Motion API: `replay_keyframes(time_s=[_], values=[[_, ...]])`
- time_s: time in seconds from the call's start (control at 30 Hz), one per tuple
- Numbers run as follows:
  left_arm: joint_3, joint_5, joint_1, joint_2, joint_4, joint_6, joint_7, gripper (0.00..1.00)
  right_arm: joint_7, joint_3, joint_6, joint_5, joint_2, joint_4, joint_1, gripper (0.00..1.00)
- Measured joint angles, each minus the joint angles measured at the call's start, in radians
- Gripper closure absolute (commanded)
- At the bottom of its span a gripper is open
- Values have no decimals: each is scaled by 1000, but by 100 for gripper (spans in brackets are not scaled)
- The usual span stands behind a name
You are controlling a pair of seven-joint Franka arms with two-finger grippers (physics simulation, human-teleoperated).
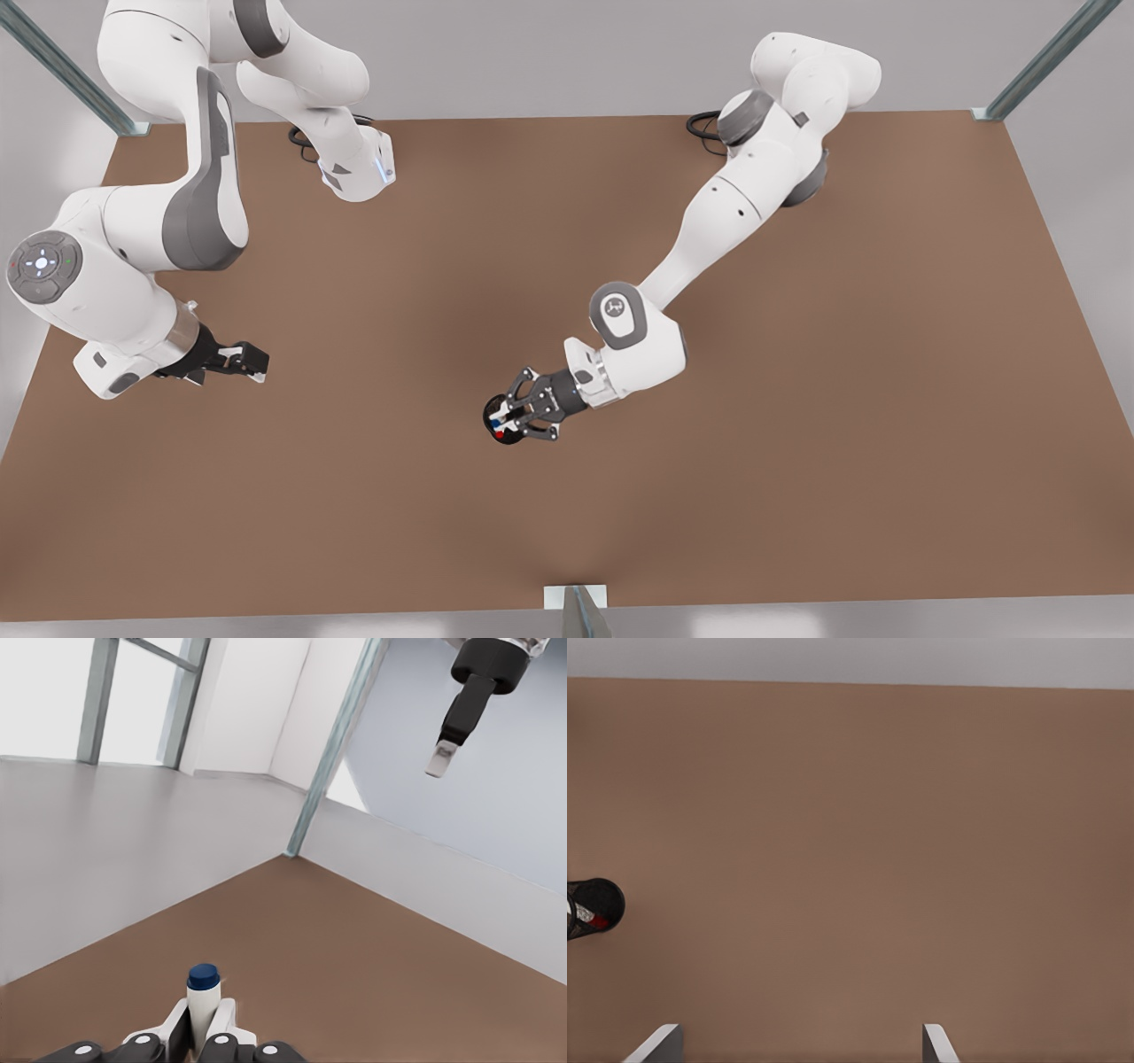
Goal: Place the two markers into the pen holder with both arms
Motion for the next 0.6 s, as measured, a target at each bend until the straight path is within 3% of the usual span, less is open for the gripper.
replay_keyframes(time_s=[0.6], values=[[6, 0, -61, 71, -1, 128, 62, 73, -2, 0, -2, 1, 2, 0, 0, 0]])
